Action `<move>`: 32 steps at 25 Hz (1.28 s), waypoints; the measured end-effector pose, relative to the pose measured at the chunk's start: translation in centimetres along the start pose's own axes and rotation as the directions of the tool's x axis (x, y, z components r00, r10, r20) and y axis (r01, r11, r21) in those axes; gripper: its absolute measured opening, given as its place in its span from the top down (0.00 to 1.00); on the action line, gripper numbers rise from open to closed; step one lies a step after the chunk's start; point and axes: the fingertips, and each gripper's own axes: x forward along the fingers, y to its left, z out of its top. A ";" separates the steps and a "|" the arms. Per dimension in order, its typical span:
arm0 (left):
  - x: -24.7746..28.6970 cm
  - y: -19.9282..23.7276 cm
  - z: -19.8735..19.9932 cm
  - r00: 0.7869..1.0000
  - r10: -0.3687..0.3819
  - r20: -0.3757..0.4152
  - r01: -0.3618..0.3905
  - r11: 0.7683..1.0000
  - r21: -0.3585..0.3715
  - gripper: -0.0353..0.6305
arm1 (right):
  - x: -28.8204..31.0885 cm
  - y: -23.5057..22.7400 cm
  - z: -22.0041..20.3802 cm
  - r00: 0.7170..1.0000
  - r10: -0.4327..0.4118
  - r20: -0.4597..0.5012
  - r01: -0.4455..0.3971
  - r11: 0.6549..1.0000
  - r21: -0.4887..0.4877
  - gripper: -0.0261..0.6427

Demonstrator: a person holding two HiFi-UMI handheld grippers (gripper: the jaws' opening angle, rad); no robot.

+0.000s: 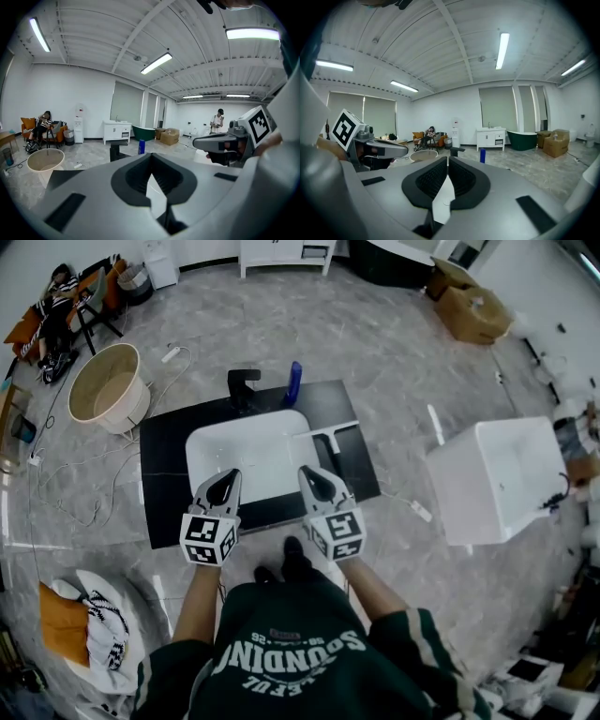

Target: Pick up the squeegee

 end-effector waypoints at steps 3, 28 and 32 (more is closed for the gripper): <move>0.8 -0.4 -0.2 1.000 -0.014 -0.013 0.014 1.000 0.001 0.94 | -0.3 -1.0 -0.1 1.000 -0.016 0.001 0.016 1.000 -0.002 0.96; 3.9 -0.8 -1.1 0.998 -0.028 -0.058 0.026 0.999 -0.031 0.94 | 0.8 -6.7 -3.8 0.991 -0.055 -0.121 0.062 0.997 0.051 0.74; 4.6 -0.5 -1.4 0.997 -0.018 -0.068 0.015 0.999 -0.041 0.94 | 1.5 -9.0 -5.8 0.983 -0.071 -0.168 0.083 0.994 0.067 0.74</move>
